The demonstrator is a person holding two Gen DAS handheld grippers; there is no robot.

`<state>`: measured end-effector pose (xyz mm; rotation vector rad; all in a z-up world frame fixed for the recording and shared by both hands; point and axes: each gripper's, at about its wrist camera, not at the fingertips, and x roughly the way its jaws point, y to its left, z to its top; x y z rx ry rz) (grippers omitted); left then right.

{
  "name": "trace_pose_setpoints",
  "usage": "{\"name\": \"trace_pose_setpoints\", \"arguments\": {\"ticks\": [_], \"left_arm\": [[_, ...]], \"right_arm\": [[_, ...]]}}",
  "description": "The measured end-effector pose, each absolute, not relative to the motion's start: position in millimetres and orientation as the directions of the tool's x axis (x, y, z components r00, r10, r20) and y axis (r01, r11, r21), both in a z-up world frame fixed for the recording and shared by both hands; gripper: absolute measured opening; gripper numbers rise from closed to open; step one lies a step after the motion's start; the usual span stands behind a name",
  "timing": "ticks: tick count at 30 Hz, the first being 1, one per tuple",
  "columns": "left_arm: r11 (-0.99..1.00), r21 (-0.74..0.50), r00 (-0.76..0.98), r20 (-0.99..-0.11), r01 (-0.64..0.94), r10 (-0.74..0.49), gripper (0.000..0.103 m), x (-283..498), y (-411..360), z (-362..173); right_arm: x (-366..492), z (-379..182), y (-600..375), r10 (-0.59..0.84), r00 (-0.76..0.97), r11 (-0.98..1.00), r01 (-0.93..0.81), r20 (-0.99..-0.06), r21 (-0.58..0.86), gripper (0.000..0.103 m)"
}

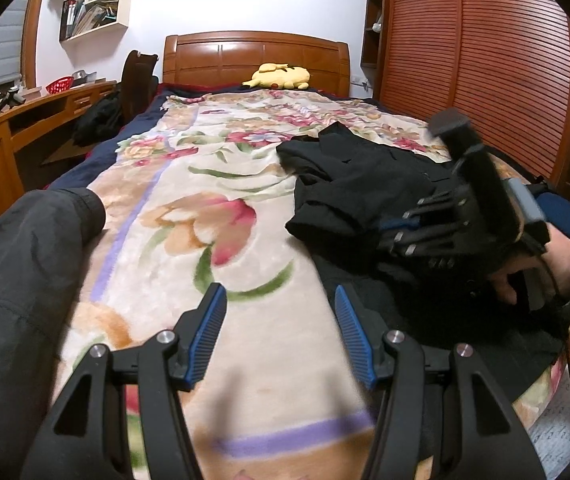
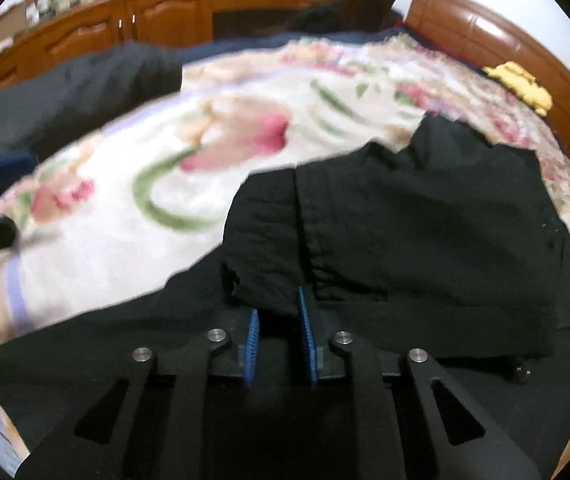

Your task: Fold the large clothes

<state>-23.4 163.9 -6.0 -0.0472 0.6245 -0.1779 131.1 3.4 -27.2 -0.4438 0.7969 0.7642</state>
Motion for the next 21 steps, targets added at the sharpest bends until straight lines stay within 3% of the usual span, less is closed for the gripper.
{"name": "trace_pose_setpoints", "arguments": {"ticks": [8, 21], "left_arm": [[0.979, -0.077, 0.789, -0.582, 0.187, -0.197, 0.056, -19.0, 142.6, -7.4], [0.963, -0.063, 0.789, -0.560, 0.263, -0.252, 0.056, -23.2, 103.2, 5.3]], "right_arm": [[112.8, 32.0, -74.0, 0.450, 0.657, 0.791, -0.607, -0.605, -0.070, 0.011], [102.5, 75.4, -188.1, 0.318, 0.809, 0.916, -0.396, -0.494, -0.059, 0.010]]}}
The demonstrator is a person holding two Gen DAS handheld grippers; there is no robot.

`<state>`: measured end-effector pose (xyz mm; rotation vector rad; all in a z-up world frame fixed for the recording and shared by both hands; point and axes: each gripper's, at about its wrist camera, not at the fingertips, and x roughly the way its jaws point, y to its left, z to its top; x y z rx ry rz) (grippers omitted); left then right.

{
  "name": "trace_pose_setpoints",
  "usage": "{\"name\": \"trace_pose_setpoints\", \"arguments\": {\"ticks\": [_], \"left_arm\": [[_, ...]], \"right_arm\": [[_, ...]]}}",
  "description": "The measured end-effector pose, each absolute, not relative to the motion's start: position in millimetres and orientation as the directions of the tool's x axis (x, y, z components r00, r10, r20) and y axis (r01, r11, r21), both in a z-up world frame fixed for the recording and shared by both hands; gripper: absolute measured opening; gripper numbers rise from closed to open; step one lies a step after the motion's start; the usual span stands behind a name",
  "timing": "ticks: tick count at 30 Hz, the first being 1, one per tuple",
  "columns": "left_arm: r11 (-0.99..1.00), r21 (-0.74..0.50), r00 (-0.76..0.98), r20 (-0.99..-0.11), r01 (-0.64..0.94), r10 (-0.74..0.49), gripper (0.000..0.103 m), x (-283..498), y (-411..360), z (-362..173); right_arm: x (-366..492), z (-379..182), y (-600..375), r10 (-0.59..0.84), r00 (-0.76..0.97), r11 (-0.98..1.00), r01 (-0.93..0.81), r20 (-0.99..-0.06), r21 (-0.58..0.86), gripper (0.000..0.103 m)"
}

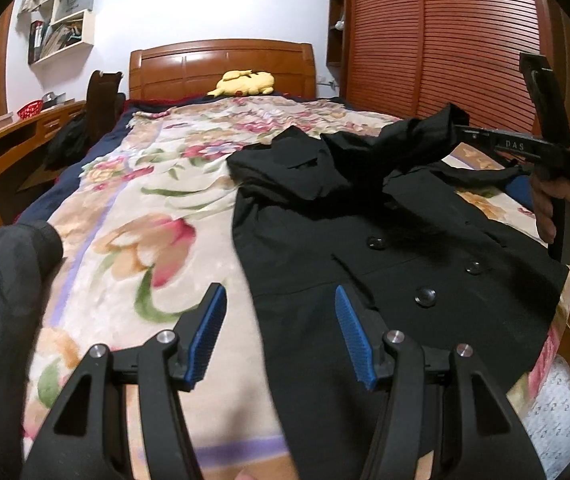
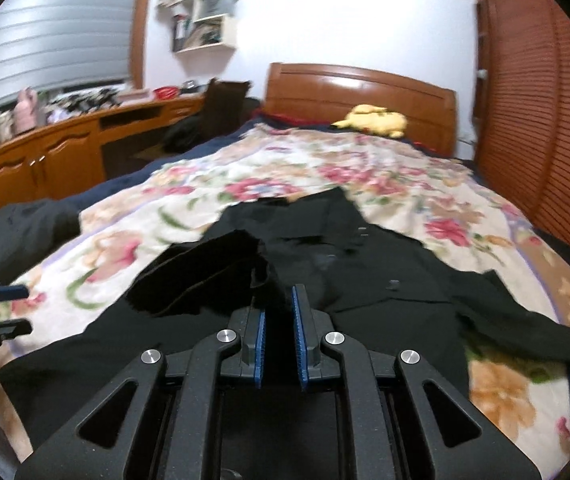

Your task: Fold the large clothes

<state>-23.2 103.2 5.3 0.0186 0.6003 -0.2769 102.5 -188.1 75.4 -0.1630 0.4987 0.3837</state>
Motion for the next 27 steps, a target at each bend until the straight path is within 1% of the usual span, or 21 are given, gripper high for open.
{"name": "trace_pose_setpoints", "arguments": {"ticks": [3, 5, 7, 9, 11, 15, 17, 19, 20, 21, 23, 24, 25, 27], "left_arm": [[0.959, -0.058, 0.787, -0.559, 0.277, -0.261, 0.056, -23.7, 94.2, 6.5], [0.956, -0.058, 0.785, -0.558, 0.286, -0.269, 0.056, -24.2, 89.0, 7.7], [0.954, -0.059, 0.784, -0.556, 0.293, -0.275, 0.056, -24.5, 85.1, 9.0], [0.953, -0.059, 0.784, -0.555, 0.298, -0.280, 0.056, -24.4, 82.3, 10.0], [0.950, -0.062, 0.780, -0.557, 0.306, -0.287, 0.056, -24.2, 78.8, 9.2], [0.946, -0.057, 0.769, -0.568, 0.320, -0.294, 0.056, -22.0, 70.4, 5.5], [0.943, -0.056, 0.766, -0.567, 0.329, -0.301, 0.056, -22.6, 66.2, 5.7], [0.941, -0.054, 0.766, -0.566, 0.335, -0.305, 0.056, -23.5, 63.0, 6.6], [0.940, -0.053, 0.766, -0.564, 0.338, -0.308, 0.056, -24.0, 61.3, 7.1], [0.939, -0.054, 0.766, -0.563, 0.340, -0.310, 0.056, -24.5, 60.3, 7.6], [0.937, -0.055, 0.766, -0.561, 0.345, -0.314, 0.056, -25.4, 59.4, 8.6], [0.936, -0.054, 0.766, -0.560, 0.347, -0.316, 0.056, -25.9, 58.7, 9.0], [0.936, -0.053, 0.766, -0.559, 0.349, -0.317, 0.056, -26.1, 58.3, 9.3], [0.935, -0.052, 0.766, -0.559, 0.350, -0.317, 0.056, -26.5, 57.7, 9.3]], "right_arm": [[94.3, 80.8, -211.6, 0.298, 0.829, 0.938, -0.346, -0.474, -0.016, 0.009], [89.2, 79.9, -224.9, 0.283, 0.831, 0.949, -0.315, -0.479, 0.016, 0.008], [83.8, 73.5, -235.9, 0.258, 0.821, 0.958, -0.285, -0.509, 0.025, 0.008], [84.2, 61.8, -245.8, 0.204, 0.795, 0.972, -0.233, -0.572, 0.022, 0.008], [86.5, 49.0, -263.4, 0.195, 0.760, 0.979, -0.193, -0.620, 0.071, 0.008], [90.5, 24.5, -289.5, 0.176, 0.717, 0.984, -0.151, -0.674, 0.096, 0.008], [89.2, 11.7, -296.8, 0.190, 0.683, 0.981, -0.160, -0.706, 0.110, 0.009], [79.4, 5.1, -298.6, 0.182, 0.681, 0.981, -0.175, -0.709, 0.083, 0.010], [70.9, 3.0, -296.4, 0.170, 0.682, 0.980, -0.195, -0.712, 0.048, 0.011], [66.4, 1.4, -295.6, 0.156, 0.685, 0.979, -0.202, -0.711, 0.020, 0.015], [56.5, -1.5, -294.7, 0.145, 0.681, 0.973, -0.232, -0.718, -0.023, 0.025], [53.3, -1.1, -293.8, 0.122, 0.682, 0.972, -0.230, -0.721, -0.053, 0.037], [50.9, 0.0, -293.1, 0.109, 0.687, 0.971, -0.230, -0.719, -0.072, 0.041], [43.7, 5.8, -291.2, 0.091, 0.704, 0.963, -0.242, -0.705, -0.116, 0.044]]}}
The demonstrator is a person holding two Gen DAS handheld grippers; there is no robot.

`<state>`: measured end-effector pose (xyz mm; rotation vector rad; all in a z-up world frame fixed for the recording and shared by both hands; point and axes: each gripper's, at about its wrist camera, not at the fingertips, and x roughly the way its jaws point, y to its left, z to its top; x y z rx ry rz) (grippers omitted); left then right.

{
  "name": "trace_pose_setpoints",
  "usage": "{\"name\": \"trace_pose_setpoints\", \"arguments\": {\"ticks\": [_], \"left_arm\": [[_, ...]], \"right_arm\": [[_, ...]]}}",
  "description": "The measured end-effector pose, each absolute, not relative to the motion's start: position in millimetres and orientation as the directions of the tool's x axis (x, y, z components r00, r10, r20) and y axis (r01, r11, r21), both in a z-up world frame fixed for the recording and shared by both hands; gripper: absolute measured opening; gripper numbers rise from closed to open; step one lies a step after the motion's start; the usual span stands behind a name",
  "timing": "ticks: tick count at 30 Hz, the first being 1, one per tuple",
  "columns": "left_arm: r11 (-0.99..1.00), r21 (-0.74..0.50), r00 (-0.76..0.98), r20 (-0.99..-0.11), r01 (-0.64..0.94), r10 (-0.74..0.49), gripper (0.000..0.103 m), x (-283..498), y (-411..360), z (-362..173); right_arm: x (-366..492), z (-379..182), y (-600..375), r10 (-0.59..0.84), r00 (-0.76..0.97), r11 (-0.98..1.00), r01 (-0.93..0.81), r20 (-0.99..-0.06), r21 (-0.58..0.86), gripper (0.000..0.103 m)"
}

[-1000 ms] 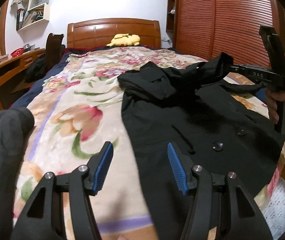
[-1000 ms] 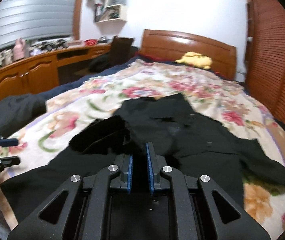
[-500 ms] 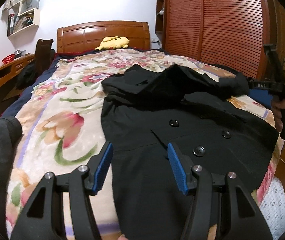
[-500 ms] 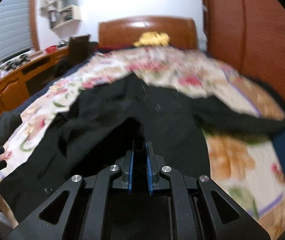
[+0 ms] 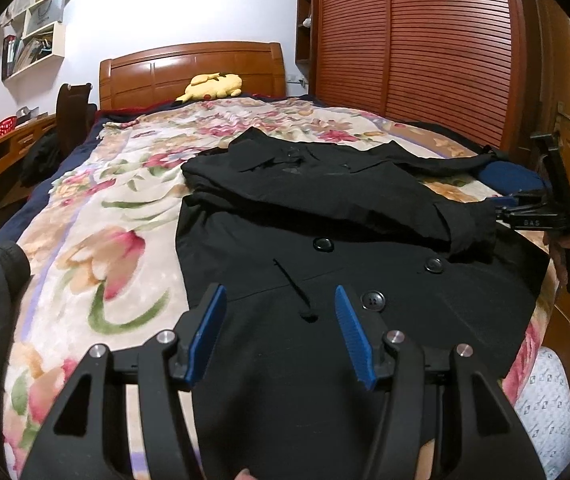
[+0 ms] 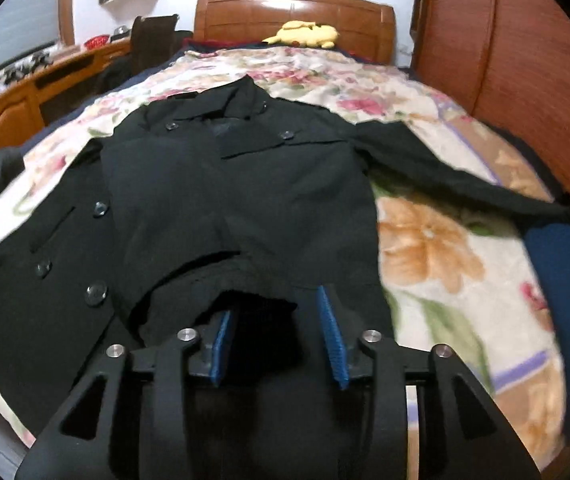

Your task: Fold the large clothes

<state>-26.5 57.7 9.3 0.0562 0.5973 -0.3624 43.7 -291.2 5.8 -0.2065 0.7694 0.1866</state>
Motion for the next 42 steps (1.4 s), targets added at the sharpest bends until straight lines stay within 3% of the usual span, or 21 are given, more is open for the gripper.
{"name": "trace_pose_setpoints", "arguments": {"ticks": [4, 23, 28, 37, 42], "left_arm": [[0.935, -0.050, 0.767, -0.558, 0.350, -0.317, 0.056, -27.4, 56.7, 9.6], [0.929, -0.042, 0.761, -0.561, 0.368, -0.327, 0.056, -24.1, 45.5, 10.3], [0.929, -0.043, 0.761, -0.560, 0.368, -0.327, 0.056, -24.0, 45.4, 10.2], [0.928, -0.038, 0.757, -0.567, 0.370, -0.325, 0.056, -23.6, 43.2, 7.6], [0.929, -0.038, 0.758, -0.566, 0.369, -0.324, 0.056, -23.5, 43.2, 7.5]], "right_arm": [[33.4, 14.8, -284.4, -0.026, 0.755, 0.944, -0.197, -0.656, -0.264, 0.048], [2.0, 54.4, -238.0, 0.146, 0.797, 0.914, -0.336, -0.586, -0.229, 0.048], [9.4, 40.7, -232.0, 0.188, 0.758, 0.901, -0.387, -0.625, -0.198, 0.048], [41.7, -28.1, -213.4, 0.180, 0.599, 0.854, -0.489, -0.780, -0.179, 0.048], [49.6, -35.4, -212.1, 0.128, 0.605, 0.839, -0.489, -0.786, -0.239, 0.045]]}}
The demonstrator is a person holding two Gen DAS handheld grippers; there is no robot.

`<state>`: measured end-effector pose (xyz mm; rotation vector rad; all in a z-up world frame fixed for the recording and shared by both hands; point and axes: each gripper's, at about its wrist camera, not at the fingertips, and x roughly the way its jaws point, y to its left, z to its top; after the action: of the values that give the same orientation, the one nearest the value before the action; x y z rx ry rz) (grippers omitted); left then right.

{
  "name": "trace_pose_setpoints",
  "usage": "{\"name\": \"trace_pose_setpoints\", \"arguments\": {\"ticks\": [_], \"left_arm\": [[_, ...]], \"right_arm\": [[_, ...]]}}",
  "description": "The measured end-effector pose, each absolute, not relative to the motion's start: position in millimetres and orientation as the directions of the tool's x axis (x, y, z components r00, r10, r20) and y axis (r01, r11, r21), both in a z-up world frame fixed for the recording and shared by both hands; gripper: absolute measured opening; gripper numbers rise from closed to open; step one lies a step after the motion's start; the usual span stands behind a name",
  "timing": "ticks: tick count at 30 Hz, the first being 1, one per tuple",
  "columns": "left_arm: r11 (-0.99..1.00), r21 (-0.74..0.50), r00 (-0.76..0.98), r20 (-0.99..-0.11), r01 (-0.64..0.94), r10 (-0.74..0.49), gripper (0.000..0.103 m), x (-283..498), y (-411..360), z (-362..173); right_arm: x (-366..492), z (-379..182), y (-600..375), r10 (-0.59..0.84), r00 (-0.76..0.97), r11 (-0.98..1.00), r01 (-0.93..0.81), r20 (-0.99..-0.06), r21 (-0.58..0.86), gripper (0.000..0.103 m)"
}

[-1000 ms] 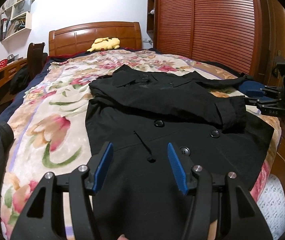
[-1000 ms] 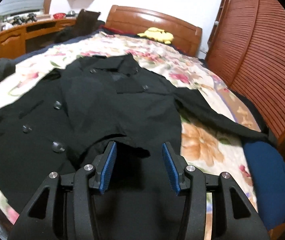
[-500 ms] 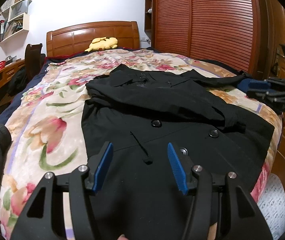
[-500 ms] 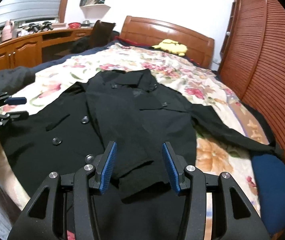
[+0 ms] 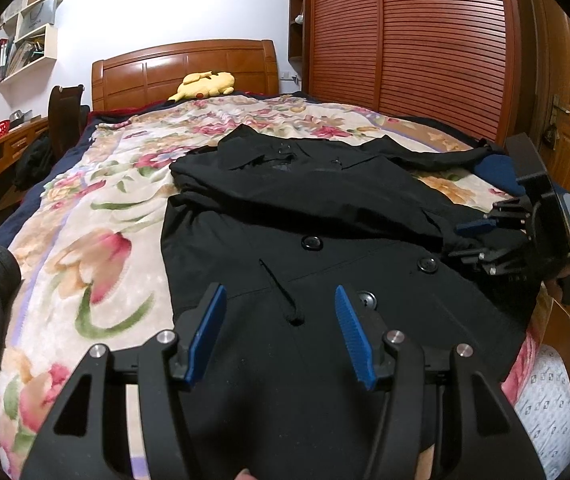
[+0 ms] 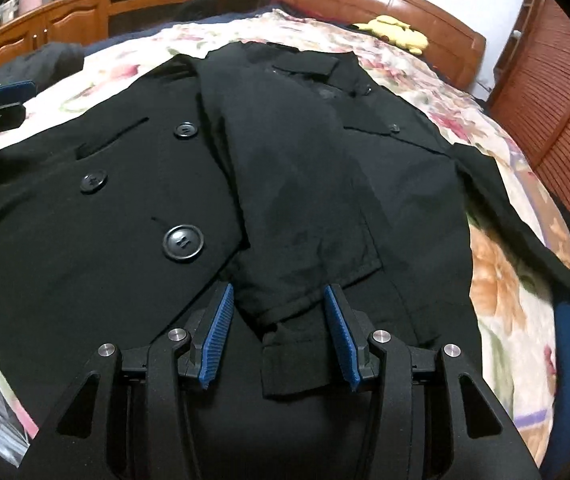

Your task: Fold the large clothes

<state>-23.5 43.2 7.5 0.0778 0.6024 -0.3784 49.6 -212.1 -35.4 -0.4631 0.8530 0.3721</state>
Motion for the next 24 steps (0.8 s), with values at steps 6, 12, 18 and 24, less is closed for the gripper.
{"name": "trace_pose_setpoints", "arguments": {"ticks": [6, 12, 18, 24], "left_arm": [[0.928, -0.040, 0.755, -0.570, 0.370, -0.325, 0.056, -22.2, 40.2, 4.2], [0.928, -0.046, 0.754, -0.568, 0.370, -0.329, 0.056, -21.8, 40.7, 4.2], [0.929, -0.044, 0.755, -0.569, 0.367, -0.325, 0.056, -19.6, 39.0, 4.0], [0.931, -0.040, 0.754, -0.574, 0.364, -0.319, 0.056, -14.3, 40.5, 3.5]], "right_arm": [[61.0, -19.9, -223.8, 0.096, 0.654, 0.828, -0.470, -0.751, -0.304, 0.017], [96.9, 26.9, -248.0, 0.108, 0.722, 0.878, -0.392, -0.683, -0.275, 0.013], [153.7, 67.7, -286.1, 0.140, 0.741, 0.951, -0.285, -0.656, -0.118, 0.011], [219.5, 46.5, -326.4, 0.019, 0.651, 0.995, -0.088, -0.759, -0.050, 0.011]]}}
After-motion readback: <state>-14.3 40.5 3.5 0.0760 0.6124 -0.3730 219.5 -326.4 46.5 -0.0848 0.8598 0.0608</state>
